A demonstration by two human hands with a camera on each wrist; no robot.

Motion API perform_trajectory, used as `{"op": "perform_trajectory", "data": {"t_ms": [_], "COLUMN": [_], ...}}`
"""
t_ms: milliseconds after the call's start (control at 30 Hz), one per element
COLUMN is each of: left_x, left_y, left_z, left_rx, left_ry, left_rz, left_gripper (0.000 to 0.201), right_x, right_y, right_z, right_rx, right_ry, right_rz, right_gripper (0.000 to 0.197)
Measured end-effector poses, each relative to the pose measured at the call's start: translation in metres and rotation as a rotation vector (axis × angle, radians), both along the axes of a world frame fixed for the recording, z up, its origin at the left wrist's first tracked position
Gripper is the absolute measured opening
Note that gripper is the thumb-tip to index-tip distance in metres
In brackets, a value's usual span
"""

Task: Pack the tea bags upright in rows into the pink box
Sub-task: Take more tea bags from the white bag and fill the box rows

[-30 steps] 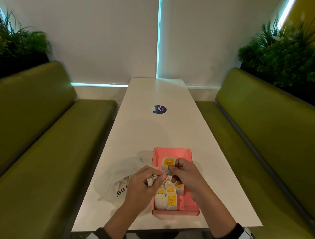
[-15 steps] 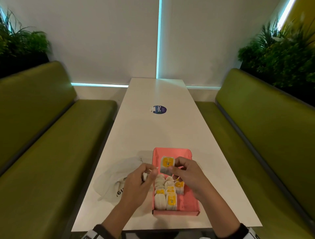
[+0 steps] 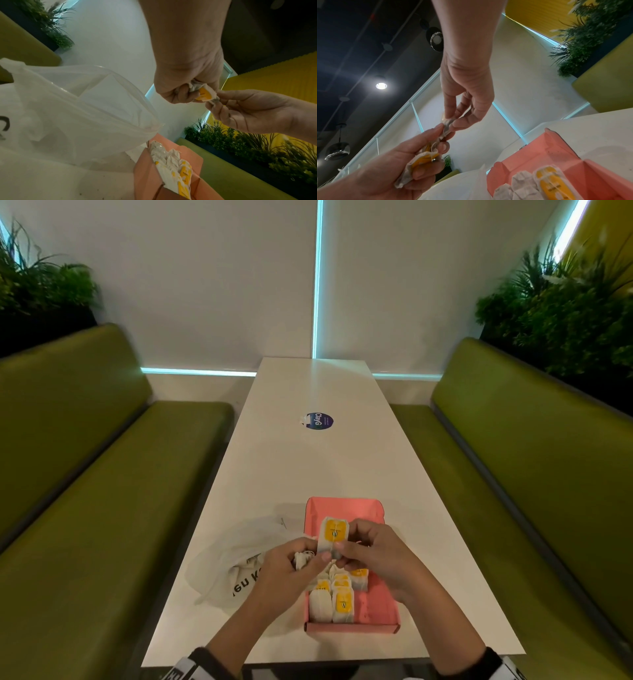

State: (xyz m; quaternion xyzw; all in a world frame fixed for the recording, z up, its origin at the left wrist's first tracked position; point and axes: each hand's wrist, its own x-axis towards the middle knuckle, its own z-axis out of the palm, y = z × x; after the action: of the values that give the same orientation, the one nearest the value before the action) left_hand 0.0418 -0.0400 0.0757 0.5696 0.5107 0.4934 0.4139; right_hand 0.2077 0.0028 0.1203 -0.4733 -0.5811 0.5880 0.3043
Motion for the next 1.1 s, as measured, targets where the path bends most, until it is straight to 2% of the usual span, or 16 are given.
{"op": "perform_trajectory", "data": {"t_ms": [100,167,267,367,467,633,833,933,1033,1100], "left_x": [-0.002,-0.005,-0.006,-0.005,0.001,0.006,0.006,0.006,0.006,0.006], "left_y": [0.003,0.003,0.0,-0.002,-0.004,-0.005,-0.002,-0.004,-0.005,-0.005], "left_z": [-0.009,-0.019,-0.036,-0.049,-0.054,-0.059,-0.065,-0.065,-0.063,-0.063], "left_rx": [-0.003,-0.013,-0.06,-0.128,-0.167,-0.231,-0.303,-0.314,-0.308,-0.307], "left_ry": [0.094,0.197,0.427,0.626,0.684,0.671,0.601,0.55,0.495,0.468], "left_rz": [0.073,0.078,0.017,-0.049,-0.121,-0.155,-0.154,-0.147,-0.159,-0.17], "left_gripper": [0.007,0.013,0.023,0.036,0.038,0.031,0.028,0.024,0.032,0.035], "right_x": [0.006,0.014,0.023,0.025,0.023,0.014,0.006,0.003,0.0,-0.001], "right_y": [0.007,0.017,0.027,0.027,0.025,0.025,0.03,0.029,0.024,0.022], "right_z": [-0.008,-0.023,-0.048,-0.069,-0.085,-0.108,-0.116,-0.119,-0.124,-0.125], "right_rx": [0.045,0.075,0.15,0.196,0.182,0.19,0.167,0.178,0.207,0.225], "right_ry": [-0.088,-0.179,-0.462,-0.735,-0.897,-0.979,-0.966,-0.97,-0.915,-0.911], "right_rz": [-0.068,-0.178,-0.271,-0.202,-0.103,0.035,-0.015,-0.101,-0.219,-0.247], "right_gripper": [0.002,0.008,0.023,0.027,0.011,0.018,0.009,0.028,0.047,0.048]}}
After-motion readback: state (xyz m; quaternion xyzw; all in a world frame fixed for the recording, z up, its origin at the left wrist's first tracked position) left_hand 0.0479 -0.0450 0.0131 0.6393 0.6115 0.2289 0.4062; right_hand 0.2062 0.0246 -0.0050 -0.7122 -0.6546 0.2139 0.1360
